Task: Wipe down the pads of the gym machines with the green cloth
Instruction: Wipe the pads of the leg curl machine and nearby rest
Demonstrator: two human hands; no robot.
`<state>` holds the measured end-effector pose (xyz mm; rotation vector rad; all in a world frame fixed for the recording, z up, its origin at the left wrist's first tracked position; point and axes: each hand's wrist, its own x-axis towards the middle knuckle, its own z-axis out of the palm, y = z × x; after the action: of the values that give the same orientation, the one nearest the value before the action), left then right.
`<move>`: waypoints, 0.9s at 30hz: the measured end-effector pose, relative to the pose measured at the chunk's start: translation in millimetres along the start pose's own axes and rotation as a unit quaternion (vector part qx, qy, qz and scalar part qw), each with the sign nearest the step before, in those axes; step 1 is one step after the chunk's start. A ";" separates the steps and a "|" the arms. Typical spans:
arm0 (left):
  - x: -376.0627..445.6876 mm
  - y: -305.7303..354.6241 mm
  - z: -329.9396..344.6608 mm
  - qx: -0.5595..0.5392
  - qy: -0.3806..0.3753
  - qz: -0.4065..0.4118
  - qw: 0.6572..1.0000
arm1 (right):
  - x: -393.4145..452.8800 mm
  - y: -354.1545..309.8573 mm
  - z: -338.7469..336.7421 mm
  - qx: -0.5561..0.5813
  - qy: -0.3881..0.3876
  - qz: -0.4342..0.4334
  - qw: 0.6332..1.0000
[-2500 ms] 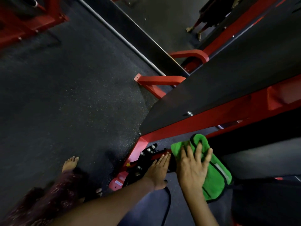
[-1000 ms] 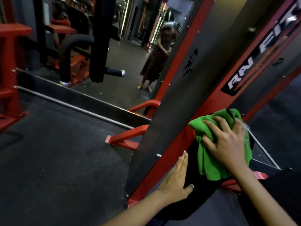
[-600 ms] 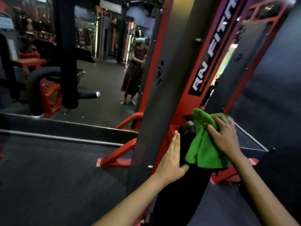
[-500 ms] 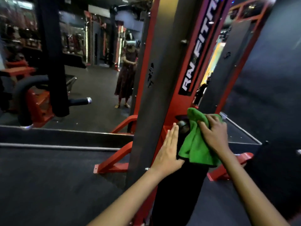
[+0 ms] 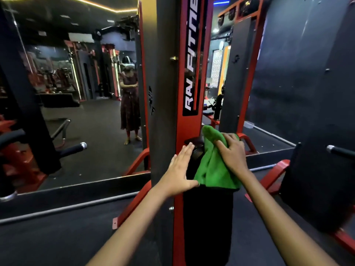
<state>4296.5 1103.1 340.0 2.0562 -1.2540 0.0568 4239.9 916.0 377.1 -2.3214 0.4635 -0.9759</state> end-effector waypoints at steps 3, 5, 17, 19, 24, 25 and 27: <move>7.2 6.8 0.6 0.000 0.029 -0.005 1.000 | -8.7 -5.0 7.4 -0.037 0.015 -0.015 0.999; 14.4 13.6 0.4 -0.007 0.027 -0.002 1.000 | -17.8 -0.3 8.1 -0.061 0.018 -0.080 0.995; 51.2 45.5 -2.8 -0.032 0.050 0.043 0.997 | -27.0 4.0 5.9 -0.099 0.019 0.034 0.994; 54.0 44.1 -7.9 -0.048 0.055 0.056 0.996 | -28.2 9.0 13.1 0.032 0.038 0.060 0.997; 57.4 41.3 -3.5 0.066 0.026 0.078 0.994 | -73.9 49.3 43.1 0.228 0.129 0.193 0.946; 58.0 40.0 -0.6 0.093 0.014 0.086 0.992 | -79.5 56.0 46.6 0.237 0.125 0.212 0.940; 60.9 36.8 3.1 0.155 0.003 0.117 0.981 | -77.7 59.9 46.8 0.244 0.118 0.215 0.938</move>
<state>4298.6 1045.1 381.3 2.1511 -1.5583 0.3901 4216.4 926.6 271.5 -1.5816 0.7000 -1.0127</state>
